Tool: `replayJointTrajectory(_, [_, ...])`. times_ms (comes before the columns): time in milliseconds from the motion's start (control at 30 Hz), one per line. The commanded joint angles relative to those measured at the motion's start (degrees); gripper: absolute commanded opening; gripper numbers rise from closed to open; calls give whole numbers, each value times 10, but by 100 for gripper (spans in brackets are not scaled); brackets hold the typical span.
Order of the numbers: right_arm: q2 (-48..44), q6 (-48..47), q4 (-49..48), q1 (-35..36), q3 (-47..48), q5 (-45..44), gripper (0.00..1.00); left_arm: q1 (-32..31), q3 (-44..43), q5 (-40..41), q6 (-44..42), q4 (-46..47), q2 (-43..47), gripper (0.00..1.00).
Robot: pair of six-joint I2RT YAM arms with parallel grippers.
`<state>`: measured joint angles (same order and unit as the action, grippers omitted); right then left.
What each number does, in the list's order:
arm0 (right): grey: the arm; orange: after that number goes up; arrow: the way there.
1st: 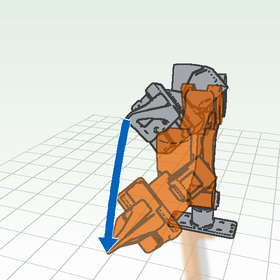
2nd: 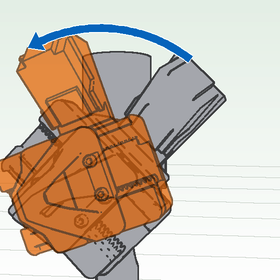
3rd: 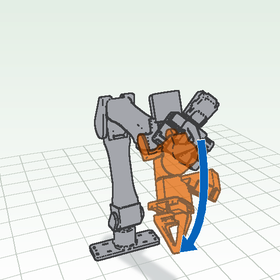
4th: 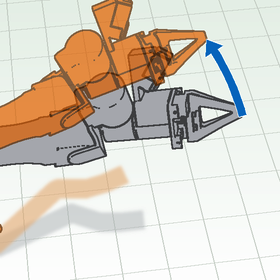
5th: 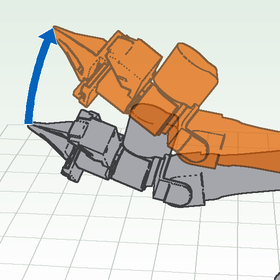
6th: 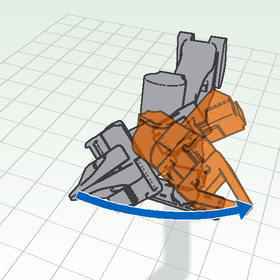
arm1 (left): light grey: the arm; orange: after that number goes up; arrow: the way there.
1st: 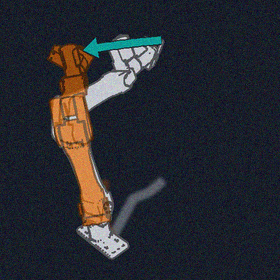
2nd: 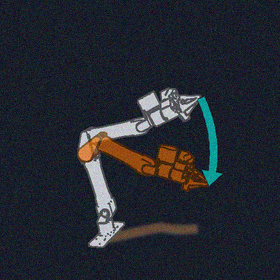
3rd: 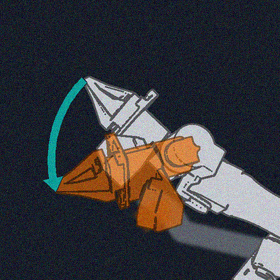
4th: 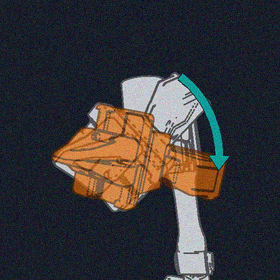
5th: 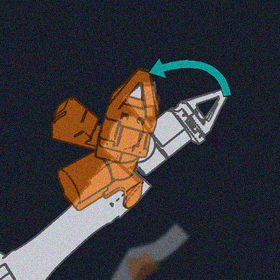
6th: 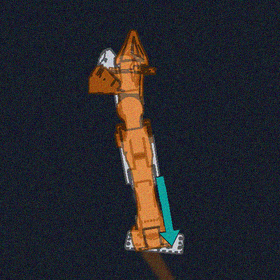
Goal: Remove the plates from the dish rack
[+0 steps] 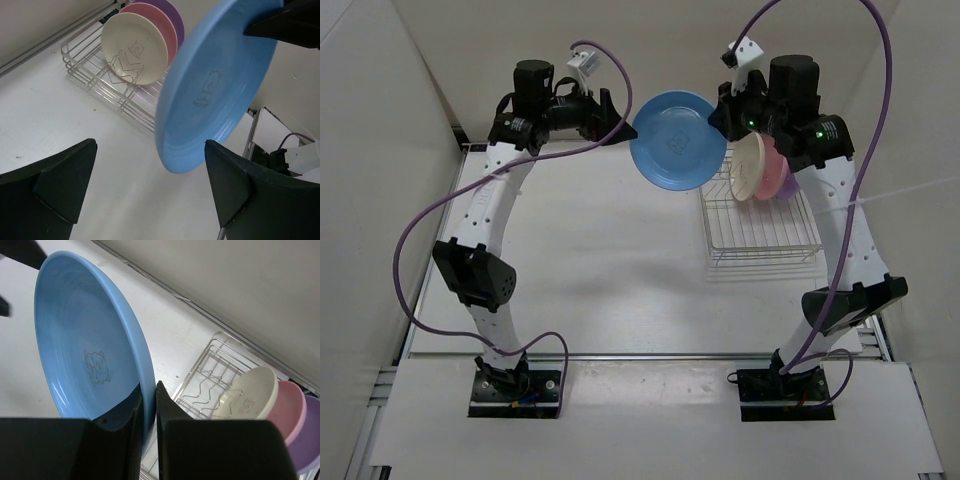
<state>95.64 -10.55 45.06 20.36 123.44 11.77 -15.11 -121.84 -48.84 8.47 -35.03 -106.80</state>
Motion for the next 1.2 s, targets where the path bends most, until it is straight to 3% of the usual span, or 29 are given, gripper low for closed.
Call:
replayJointTrajectory(0, [-5,8,-23,1,33,63,0,-16,-23,1,5,11,-1,100])
replayJointTrajectory(167, [0,3,-28,-5,33,85,0,-29,-42,1,10,11,-13,97])
replayJointTrajectory(333, [6,8,-38,-5,33,78,0,-40,-60,8,15,22,-24,68])
replayJointTrajectory(400, [11,8,-38,-5,33,78,0,-40,-60,13,15,22,-24,62])
replayJointTrajectory(433, [11,8,-44,-5,33,73,0,-40,-60,13,15,22,-24,53])
replayJointTrajectory(500, [11,8,-45,-5,33,68,0,-40,-60,13,27,27,-24,46])
replayJointTrajectory(600, [11,13,-50,-5,33,68,0,-40,-55,18,33,27,-24,28])
replayJointTrajectory(633, [17,13,-50,-5,33,68,0,-40,-55,25,38,27,-24,13])
replayJointTrajectory(867, [17,30,-55,-5,33,56,1,-40,-26,85,60,43,-14,11])
replayJointTrajectory(933, [17,35,-55,-5,33,37,31,-40,-7,117,77,43,-1,11])
replayJointTrajectory(967, [17,35,-55,-5,28,32,42,-40,0,139,77,43,9,11])
replayJointTrajectory(1000, [17,35,-55,-5,21,24,45,-40,6,153,77,43,14,11])
replayJointTrajectory(1100, [17,35,-61,-5,1,-58,76,-20,58,182,84,31,46,11])
replayJointTrajectory(1133, [17,35,-69,-5,-5,-83,92,-10,72,190,84,31,53,11])
replayJointTrajectory(1167, [11,43,-69,-5,-17,-112,97,2,89,190,92,31,59,11])
